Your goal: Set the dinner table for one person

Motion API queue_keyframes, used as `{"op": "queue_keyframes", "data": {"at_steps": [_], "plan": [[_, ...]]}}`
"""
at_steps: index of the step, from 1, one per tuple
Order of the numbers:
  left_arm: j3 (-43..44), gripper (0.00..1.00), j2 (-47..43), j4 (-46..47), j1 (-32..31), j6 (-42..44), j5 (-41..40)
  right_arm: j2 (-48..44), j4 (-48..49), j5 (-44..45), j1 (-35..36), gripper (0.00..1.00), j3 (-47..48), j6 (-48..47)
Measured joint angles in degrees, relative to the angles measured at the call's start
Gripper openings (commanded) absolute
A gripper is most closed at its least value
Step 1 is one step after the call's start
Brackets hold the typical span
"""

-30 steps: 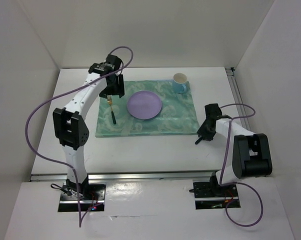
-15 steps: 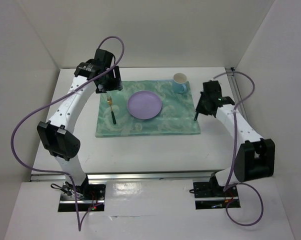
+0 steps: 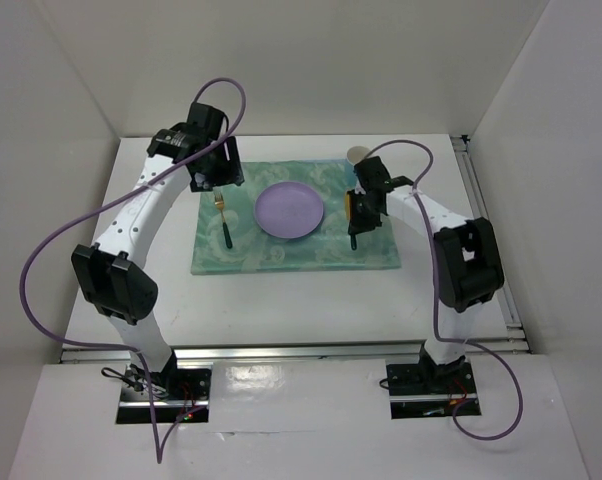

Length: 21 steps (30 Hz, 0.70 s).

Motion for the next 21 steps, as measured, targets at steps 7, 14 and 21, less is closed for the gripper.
{"op": "queue_keyframes", "data": {"at_steps": [7, 14, 21], "plan": [[-0.4, 0.81, 0.0, 0.7, 0.3, 0.0, 0.0, 5.5, 1.0, -0.6, -0.3, 0.00, 4.3, 0.0], [-2.0, 0.81, -0.1, 1.0, 0.3, 0.0, 0.0, 10.0, 1.6, 0.5, -1.5, 0.00, 4.8, 1.6], [-3.2, 0.81, -0.3, 1.2, 0.3, 0.0, 0.2, 10.7, 2.5, 2.9, -1.6, 0.42, 5.0, 3.7]]}}
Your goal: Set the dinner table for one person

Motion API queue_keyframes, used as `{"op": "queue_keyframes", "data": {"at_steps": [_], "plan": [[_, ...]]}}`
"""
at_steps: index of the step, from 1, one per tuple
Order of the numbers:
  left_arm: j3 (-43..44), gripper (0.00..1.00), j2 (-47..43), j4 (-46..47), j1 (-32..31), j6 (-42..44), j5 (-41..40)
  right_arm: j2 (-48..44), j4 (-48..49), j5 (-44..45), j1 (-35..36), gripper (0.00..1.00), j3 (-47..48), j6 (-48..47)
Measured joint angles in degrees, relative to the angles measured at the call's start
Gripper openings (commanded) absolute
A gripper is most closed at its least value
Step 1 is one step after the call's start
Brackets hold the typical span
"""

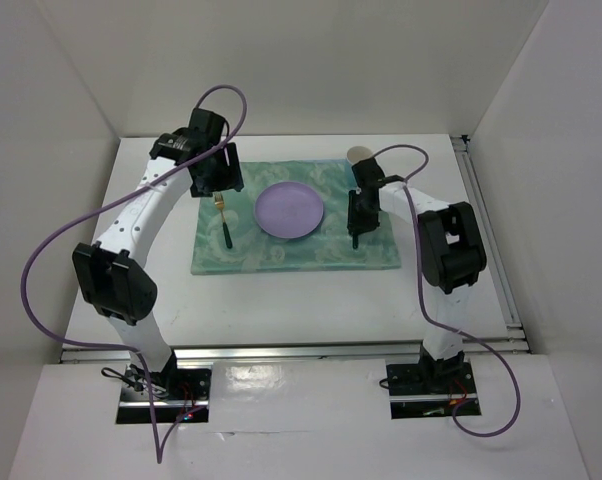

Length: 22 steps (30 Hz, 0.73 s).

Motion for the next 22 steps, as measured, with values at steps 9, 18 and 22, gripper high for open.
{"op": "queue_keyframes", "data": {"at_steps": [9, 18, 22], "plan": [[-0.4, 0.81, -0.6, 0.0, 0.0, 0.0, 0.4, -1.7, -1.6, 2.9, 0.0, 1.00, 2.1, 1.5], [-2.6, 0.84, -9.6, 1.2, -0.4, 0.2, 1.2, -25.2, -8.4, 12.3, -0.3, 1.00, 0.5, 5.4], [-5.7, 0.84, -15.9, 2.5, -0.6, 0.2, 2.5, -35.3, -12.2, 16.2, -0.8, 1.00, -3.2, 7.1]]}}
